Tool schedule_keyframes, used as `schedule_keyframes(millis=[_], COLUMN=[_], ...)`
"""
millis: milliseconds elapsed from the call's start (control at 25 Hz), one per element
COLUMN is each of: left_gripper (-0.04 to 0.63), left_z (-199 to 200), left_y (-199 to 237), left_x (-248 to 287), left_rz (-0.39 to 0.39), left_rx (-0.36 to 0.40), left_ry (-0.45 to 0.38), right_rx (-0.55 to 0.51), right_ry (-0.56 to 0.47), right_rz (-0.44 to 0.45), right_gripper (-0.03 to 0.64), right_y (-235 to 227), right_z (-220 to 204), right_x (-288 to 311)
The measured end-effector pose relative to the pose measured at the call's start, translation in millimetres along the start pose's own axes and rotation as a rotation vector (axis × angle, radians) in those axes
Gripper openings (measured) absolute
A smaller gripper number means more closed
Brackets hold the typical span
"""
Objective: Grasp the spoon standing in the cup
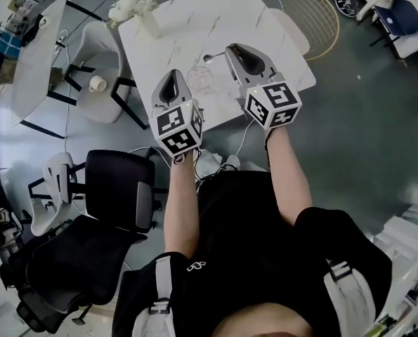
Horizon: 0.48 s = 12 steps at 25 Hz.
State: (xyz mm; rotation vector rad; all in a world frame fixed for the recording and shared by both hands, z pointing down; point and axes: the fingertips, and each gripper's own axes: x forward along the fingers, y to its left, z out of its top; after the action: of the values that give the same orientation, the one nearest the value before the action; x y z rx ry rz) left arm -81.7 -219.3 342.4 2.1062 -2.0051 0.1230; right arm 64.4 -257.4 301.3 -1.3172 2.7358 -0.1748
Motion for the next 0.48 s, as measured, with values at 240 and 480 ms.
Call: schedule_keyframes(millis=[240,480], left_gripper=[0.015,0.016], left_z=[6.8,10.2], left_y=[3.8,-5.9], left_x=[8.0,12.1], left_rz=[0.015,-0.008], left_rx=[-0.014,0.002], left_ry=[-0.026,-0.028], right_rx=[-0.017,-0.024], right_ry=[-0.005,-0.014], right_rz=[0.0,0.005], right_gripper=[0.046,0.046], right_y=[-4.5,-9.5], right_z=[6.6,12.6], right_x=[-3.6,-4.1])
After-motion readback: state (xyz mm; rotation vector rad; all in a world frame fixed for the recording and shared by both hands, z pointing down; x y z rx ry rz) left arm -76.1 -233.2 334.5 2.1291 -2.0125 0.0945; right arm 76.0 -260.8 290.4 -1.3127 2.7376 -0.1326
